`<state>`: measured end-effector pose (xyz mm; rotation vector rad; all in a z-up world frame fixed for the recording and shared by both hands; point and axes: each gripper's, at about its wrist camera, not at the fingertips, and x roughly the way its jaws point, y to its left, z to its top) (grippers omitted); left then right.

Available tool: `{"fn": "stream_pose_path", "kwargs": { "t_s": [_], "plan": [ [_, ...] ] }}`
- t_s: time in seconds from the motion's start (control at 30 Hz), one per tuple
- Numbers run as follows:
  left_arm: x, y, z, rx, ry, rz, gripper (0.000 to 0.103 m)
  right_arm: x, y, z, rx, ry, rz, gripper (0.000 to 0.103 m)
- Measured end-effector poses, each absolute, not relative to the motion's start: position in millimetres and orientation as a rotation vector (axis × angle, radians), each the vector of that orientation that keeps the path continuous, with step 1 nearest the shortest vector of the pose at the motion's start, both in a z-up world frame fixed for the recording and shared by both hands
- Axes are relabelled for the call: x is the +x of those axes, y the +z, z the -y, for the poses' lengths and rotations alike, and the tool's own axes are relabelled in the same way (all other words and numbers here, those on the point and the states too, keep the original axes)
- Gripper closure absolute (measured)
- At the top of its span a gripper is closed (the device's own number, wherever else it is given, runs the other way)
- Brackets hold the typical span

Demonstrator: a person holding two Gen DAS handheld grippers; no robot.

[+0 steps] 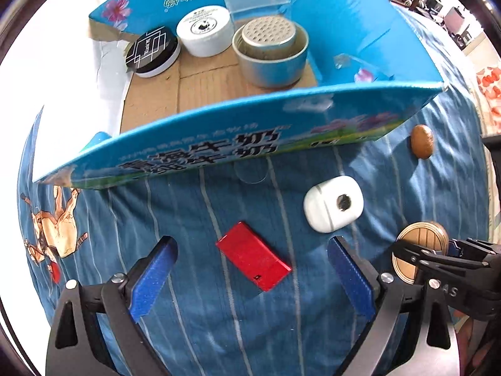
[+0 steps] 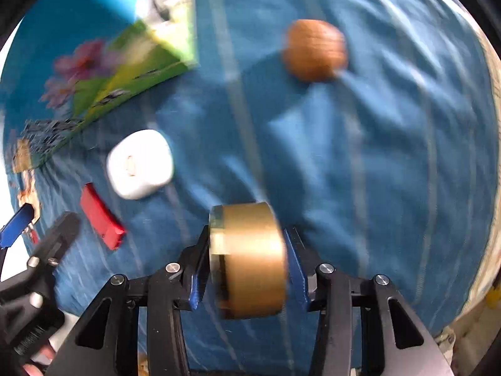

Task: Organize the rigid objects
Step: 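Reach for and grasp the gold tin with the right tool, then lift the gold tin with the right tool while the left tool grasps the white round case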

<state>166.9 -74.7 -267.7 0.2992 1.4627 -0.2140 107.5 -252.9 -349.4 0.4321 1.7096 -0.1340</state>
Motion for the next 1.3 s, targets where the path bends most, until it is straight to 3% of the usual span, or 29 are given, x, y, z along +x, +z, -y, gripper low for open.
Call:
{"fn": "stream_pose_path", "kwargs": {
  "t_s": [0.13, 0.47, 0.5, 0.6, 0.63, 0.8, 0.87, 0.9, 0.93, 1.13, 1.2, 1.3],
  "plan": [
    [170.4, -263.1, 81.2, 0.315, -0.226, -1.455, 0.006, 98.2, -338.9, 265.5, 0.391, -0.129, -1.691, 0.044],
    [180.9, -259.1, 89.8, 0.287, -0.253, -1.457, 0.006, 91.0, -330.6, 282.2, 0.483, -0.194, -1.624, 0.039],
    [181.0, -257.5, 91.2, 0.289, -0.257, -1.451, 0.006, 87.4, -326.4, 286.8, 0.496, -0.204, -1.605, 0.034],
    [181.6, -256.7, 98.4, 0.312, -0.267, -1.437, 0.006, 80.8, -312.2, 287.5, 0.501, -0.185, -1.556, 0.002],
    [182.3, -257.9, 102.2, 0.325, -0.268, -1.436, 0.006, 79.6, -308.5, 284.9, 0.501, -0.171, -1.541, 0.0],
    [180.2, -276.6, 115.0, 0.41, -0.296, -1.435, 0.006, 80.2, -334.8, 272.0, 0.476, -0.176, -1.615, 0.0],
    [180.2, -288.4, 120.7, 0.449, -0.316, -1.45, 0.006, 77.1, -351.8, 270.0, 0.483, -0.188, -1.658, 0.013],
    [180.7, -293.8, 124.4, 0.465, -0.331, -1.456, 0.006, 76.3, -356.6, 268.0, 0.483, -0.197, -1.663, 0.029],
    [181.3, -298.2, 128.1, 0.473, -0.346, -1.461, 0.006, 74.7, -358.5, 269.5, 0.455, -0.224, -1.67, 0.033],
    [185.8, -324.4, 151.1, 0.465, -0.464, -1.535, 0.007, 64.7, -348.6, 293.8, 0.48, -0.231, -1.648, 0.034],
    [187.4, -331.7, 153.5, 0.442, -0.488, -1.556, 0.014, 70.4, -351.2, 305.6, 0.494, -0.232, -1.655, 0.034],
    [189.0, -332.1, 156.3, 0.422, -0.498, -1.543, 0.041, 77.9, -355.5, 322.2, 0.519, -0.231, -1.669, 0.034]
  ]
}}
